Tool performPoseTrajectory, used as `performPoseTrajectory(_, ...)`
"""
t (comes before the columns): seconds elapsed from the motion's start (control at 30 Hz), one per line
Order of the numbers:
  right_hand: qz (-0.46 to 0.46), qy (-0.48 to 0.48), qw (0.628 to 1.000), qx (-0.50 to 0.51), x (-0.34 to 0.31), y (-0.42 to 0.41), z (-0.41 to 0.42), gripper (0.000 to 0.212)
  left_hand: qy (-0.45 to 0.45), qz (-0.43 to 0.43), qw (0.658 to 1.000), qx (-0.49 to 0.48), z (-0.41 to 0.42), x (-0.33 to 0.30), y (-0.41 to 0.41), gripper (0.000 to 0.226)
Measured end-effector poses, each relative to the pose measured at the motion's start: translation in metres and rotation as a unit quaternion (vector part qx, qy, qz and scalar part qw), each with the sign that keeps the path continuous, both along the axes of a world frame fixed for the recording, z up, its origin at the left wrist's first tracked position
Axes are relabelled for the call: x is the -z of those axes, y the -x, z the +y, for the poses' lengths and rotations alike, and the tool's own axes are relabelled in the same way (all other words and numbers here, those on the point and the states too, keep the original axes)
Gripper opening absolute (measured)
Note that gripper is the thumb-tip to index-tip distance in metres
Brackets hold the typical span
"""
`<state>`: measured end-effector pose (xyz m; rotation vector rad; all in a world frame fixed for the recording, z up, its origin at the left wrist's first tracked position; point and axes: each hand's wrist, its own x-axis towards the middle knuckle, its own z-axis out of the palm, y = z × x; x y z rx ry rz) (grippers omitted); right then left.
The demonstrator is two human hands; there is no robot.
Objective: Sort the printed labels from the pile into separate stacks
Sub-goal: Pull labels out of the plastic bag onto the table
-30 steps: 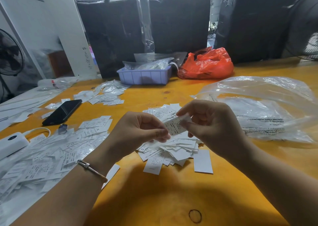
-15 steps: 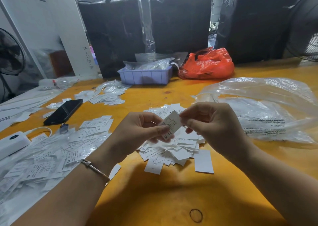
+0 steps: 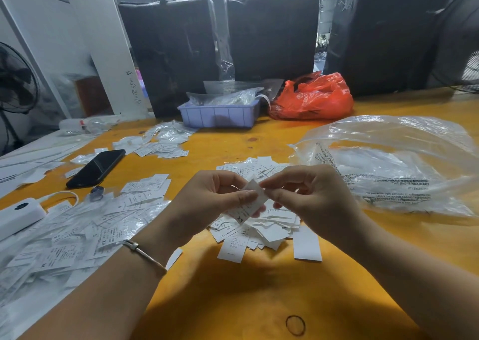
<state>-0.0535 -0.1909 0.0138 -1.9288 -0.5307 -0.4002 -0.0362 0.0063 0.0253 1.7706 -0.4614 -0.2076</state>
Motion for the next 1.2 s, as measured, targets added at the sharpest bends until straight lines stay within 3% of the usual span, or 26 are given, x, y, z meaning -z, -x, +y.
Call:
performPoseTrajectory(0.1,0.009,0.023,0.999,-0.028,0.0,0.0,0.001,0.009,0.01,-0.006,1.0,-0.002,-0.001,0.0,0.001,0.024)
performPoseTrajectory(0.2,0.012,0.032,0.998,-0.043,0.0,0.0,0.001,0.021,0.007,-0.012,1.0,-0.007,0.0,0.0,0.001,0.022)
performPoseTrajectory(0.43,0.003,-0.055,0.998,-0.021,-0.003,0.0,-0.002,0.029,0.005,-0.002,1.0,0.0,0.004,-0.001,-0.003,0.034)
performPoseTrajectory(0.63,-0.042,0.043,0.998,0.004,-0.001,0.001,0.001,0.032,-0.015,-0.04,0.999,-0.028,0.003,-0.001,-0.003,0.026)
performPoseTrajectory(0.73,-0.057,0.043,0.997,0.015,0.0,0.0,0.0,0.03,-0.023,-0.046,0.998,-0.034,0.003,-0.001,-0.002,0.023)
performPoseTrajectory(0.83,-0.084,0.056,0.989,0.105,-0.002,-0.008,-0.011,0.021,-0.063,-0.055,0.994,-0.074,0.012,-0.004,-0.007,0.006)
performPoseTrajectory(0.93,-0.109,0.12,0.957,0.241,-0.005,-0.019,-0.03,0.016,-0.133,-0.06,0.973,-0.177,0.032,-0.006,-0.02,0.007)
performPoseTrajectory(1.03,-0.075,0.197,0.919,0.332,-0.004,-0.03,-0.047,0.018,-0.211,-0.046,0.937,-0.275,0.054,-0.007,-0.032,0.01)
performPoseTrajectory(1.2,0.035,0.307,0.859,0.408,0.005,-0.049,-0.076,0.036,-0.381,-0.02,0.87,-0.311,0.082,-0.003,-0.039,0.015)
